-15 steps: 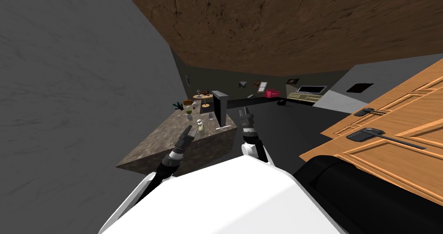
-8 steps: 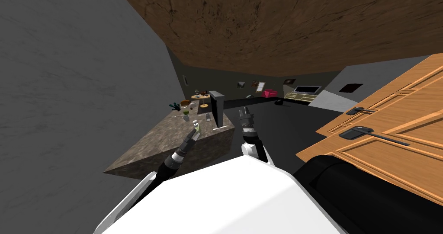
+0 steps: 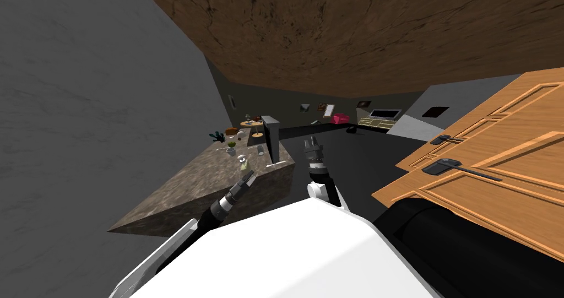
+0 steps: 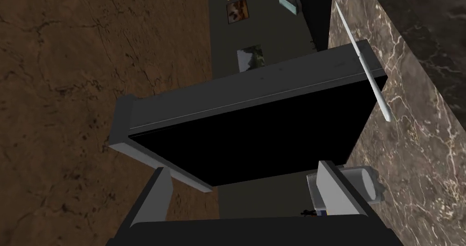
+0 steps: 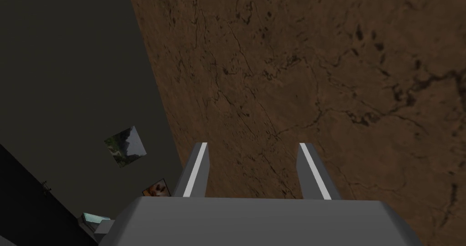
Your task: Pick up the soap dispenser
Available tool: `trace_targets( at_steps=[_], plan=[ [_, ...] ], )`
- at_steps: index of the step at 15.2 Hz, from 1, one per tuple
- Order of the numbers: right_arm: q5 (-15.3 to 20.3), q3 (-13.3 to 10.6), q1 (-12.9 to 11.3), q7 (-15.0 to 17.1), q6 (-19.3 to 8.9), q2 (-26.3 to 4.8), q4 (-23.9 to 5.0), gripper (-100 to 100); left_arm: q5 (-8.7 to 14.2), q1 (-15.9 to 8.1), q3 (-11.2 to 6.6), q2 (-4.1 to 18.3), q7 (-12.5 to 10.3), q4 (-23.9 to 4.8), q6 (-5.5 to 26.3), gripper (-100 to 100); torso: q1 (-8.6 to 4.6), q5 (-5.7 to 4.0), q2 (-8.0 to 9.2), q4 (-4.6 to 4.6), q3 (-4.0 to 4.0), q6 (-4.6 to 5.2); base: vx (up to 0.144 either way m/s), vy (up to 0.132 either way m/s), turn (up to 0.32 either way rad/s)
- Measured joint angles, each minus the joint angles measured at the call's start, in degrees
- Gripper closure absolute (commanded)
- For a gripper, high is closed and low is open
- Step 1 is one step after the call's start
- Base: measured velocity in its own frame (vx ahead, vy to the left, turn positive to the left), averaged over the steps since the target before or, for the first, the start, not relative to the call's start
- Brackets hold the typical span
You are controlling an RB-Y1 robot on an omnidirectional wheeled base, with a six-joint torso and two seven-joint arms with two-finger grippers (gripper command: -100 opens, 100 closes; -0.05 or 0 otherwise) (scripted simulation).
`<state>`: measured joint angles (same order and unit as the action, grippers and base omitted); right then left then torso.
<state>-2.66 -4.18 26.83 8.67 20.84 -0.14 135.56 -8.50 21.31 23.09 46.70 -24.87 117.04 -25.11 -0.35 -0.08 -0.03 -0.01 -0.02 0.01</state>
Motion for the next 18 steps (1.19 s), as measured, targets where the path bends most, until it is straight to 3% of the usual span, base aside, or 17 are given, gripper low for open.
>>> trace_targets(
  at_steps=[10, 18],
  plan=[
    [0.0, 0.0, 0.0, 0.0, 0.0, 0.0, 0.0, 0, -1.7, -3.4, 6.46, 12.1, -5.2, -4.7, 1.5, -100, -0.03, -0.02, -0.06, -0.01, -0.03, 0.00, 0.018, -0.080, -0.048],
    [0.0, 0.0, 0.0, 0.0, 0.0, 0.0, 0.0, 0, -2.6, -5.4, 10.35, 21.4, -8.9, -8.0, 2.0, -100, 0.01, -0.01, -0.01, 0.00, -0.01, -0.02, 0.012, -0.072, -0.047]
  ],
)
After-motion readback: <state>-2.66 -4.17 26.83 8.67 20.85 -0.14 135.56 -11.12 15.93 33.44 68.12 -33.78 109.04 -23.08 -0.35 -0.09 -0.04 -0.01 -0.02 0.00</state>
